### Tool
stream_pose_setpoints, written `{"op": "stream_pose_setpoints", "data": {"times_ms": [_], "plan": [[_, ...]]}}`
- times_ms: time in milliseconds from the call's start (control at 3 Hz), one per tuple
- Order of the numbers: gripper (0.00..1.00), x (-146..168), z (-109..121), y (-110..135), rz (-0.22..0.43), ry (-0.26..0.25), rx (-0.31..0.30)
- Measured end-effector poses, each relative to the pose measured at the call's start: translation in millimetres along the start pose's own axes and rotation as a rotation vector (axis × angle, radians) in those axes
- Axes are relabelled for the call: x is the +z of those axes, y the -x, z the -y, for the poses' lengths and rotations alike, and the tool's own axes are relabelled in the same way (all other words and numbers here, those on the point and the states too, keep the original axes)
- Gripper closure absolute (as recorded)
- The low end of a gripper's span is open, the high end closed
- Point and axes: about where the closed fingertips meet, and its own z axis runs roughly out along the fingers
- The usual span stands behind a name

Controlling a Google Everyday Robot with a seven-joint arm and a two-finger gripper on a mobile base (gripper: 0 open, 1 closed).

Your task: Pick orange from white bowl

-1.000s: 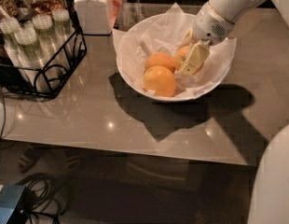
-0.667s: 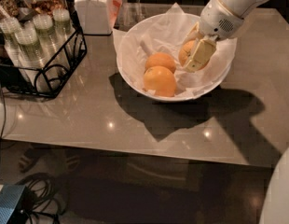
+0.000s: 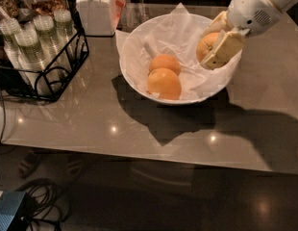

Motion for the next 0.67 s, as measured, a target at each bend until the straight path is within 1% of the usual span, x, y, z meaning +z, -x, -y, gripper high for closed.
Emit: {"op": "stream_pose_setpoints", "data": {"times_ms": [333, 667], "plan": [[1.00, -38.5, -34.6, 3.8, 0.053, -0.077, 0.015], [1.00, -44.9, -39.7, 1.1, 0.052, -0.089, 0.023]]}}
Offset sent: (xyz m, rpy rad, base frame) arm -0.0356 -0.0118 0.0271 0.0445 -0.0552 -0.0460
